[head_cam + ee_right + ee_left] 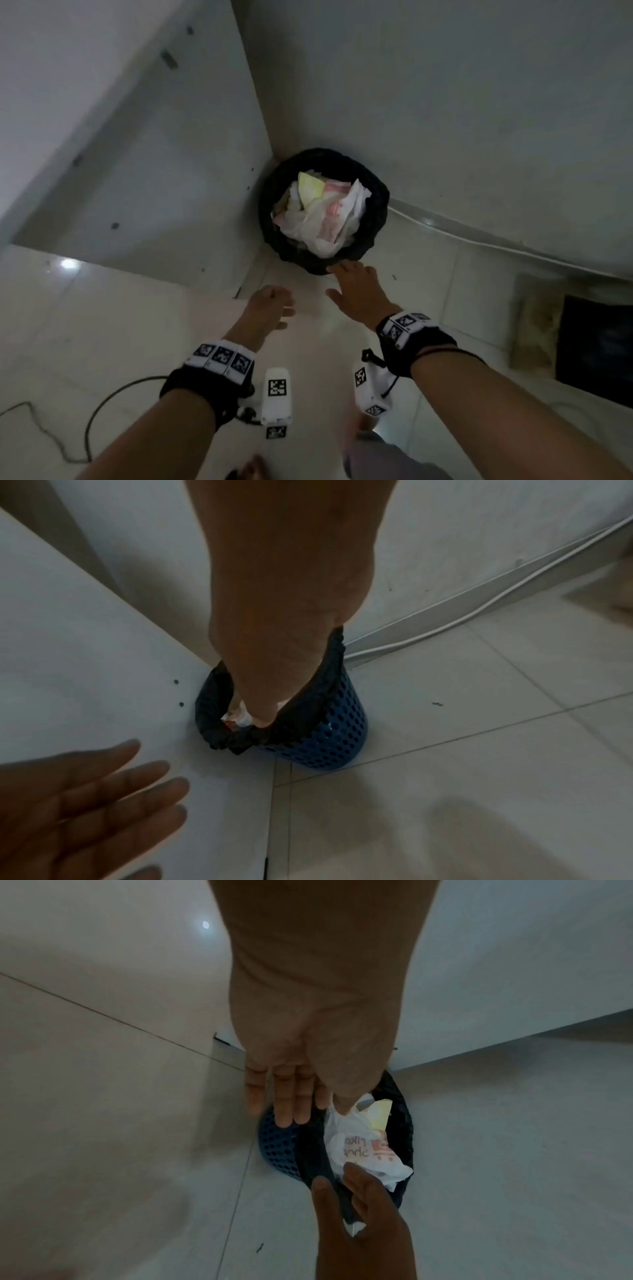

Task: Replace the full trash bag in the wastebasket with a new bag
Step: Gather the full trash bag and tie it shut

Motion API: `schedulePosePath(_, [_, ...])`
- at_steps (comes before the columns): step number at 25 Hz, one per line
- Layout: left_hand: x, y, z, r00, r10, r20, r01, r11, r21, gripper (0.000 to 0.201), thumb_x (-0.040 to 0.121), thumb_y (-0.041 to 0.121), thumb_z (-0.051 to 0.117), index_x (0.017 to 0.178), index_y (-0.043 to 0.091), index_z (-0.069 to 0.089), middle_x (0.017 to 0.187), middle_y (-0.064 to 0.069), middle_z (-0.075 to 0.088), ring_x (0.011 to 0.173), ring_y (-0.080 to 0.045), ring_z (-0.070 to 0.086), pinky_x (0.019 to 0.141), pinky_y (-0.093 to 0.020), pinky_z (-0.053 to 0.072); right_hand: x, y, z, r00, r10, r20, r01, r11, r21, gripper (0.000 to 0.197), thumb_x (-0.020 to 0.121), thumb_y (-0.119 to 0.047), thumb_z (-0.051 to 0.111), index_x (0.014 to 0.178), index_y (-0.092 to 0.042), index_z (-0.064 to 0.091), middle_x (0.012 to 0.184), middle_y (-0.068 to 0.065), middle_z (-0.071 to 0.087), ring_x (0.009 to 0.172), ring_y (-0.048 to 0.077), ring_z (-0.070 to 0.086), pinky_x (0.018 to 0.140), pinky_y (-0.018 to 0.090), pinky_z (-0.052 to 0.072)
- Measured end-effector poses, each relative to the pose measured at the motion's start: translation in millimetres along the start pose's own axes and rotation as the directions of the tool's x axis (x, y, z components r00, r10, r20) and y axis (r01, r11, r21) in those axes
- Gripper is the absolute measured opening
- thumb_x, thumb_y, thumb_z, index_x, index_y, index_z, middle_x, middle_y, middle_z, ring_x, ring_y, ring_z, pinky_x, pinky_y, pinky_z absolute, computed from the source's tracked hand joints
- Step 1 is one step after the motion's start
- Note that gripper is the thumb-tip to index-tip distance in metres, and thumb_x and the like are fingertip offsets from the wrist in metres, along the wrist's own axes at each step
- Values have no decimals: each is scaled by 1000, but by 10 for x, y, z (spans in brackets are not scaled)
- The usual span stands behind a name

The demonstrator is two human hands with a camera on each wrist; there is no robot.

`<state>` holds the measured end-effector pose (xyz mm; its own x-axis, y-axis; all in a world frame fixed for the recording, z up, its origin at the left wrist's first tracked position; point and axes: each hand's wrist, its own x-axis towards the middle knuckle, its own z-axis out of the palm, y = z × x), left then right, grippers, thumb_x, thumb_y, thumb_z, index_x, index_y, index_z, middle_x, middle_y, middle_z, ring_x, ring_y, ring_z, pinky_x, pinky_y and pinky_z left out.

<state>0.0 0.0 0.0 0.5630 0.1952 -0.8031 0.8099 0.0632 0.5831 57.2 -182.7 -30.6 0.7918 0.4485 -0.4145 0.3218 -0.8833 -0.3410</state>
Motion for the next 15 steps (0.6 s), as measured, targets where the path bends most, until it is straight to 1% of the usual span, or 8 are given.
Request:
schedulePosePath(3, [570,-123,25,997,58,-56,-61,996,-62,10,98,25,53,93,17,58,89,-7,63,76,-19,61,66,-31,49,401,41,377,986,-116,-124,109,992,-57,50,86,-29,63,133,-14,52,133,8,54,121,32,49,92,40,33])
schedulePosePath(5, [917,-166,65,997,65,-29,-69,984,-162,17,98,29,52,94,16,61,87,-11,64,75,-23,62,65,-30,50,638,64,539,971,-171,-165,152,981,-122,52,83,-28,65,131,-12,53,128,10,56,115,33,53,88,41,34])
schedulePosePath(6, [1059,-187,93,998,66,-1,-65,977,-203,23,99,31,51,104,12,64,96,-18,66,84,-31,64,68,-33,51,716,71,607,969,-176,-173,149,976,-156,52,84,-30,63,132,-12,51,128,10,55,115,33,53,88,41,33])
schedulePosePath(7, [1219,-210,104,997,76,11,-71,968,-240,33,99,33,51,116,7,62,111,-23,66,100,-38,63,72,-34,52,816,106,687,964,-194,-184,157,968,-197,52,87,-33,60,134,-13,49,128,10,55,114,32,52,88,41,31])
schedulePosePath(8, [1365,-252,106,995,98,16,-91,961,-263,40,98,35,53,125,7,59,122,-21,64,112,-36,60,73,-34,52,888,136,744,958,-214,-189,168,958,-232,50,90,-36,58,134,-14,48,126,10,55,113,31,52,88,41,30])
schedulePosePath(9, [1491,-276,108,992,123,28,-109,950,-293,43,96,37,54,129,9,58,125,-16,63,114,-29,61,73,-32,53,934,169,770,951,-231,-208,181,955,-233,48,90,-37,57,132,-14,50,122,10,55,110,31,53,86,40,30])
schedulePosePath(12, [1737,-389,93,976,206,64,-164,903,-398,41,93,36,60,125,11,60,121,-9,66,101,-16,65,74,-32,54,924,253,862,927,-250,-278,194,957,-216,40,89,-37,59,122,-15,55,111,9,56,102,30,55,81,38,29])
schedulePosePath(15, [1762,-532,144,940,324,104,-246,858,-451,30,95,24,60,123,12,57,122,-9,65,95,-18,65,81,-34,53,813,306,844,947,-229,-225,162,946,-280,41,88,-43,61,118,-16,53,111,7,55,100,29,54,82,38,30])
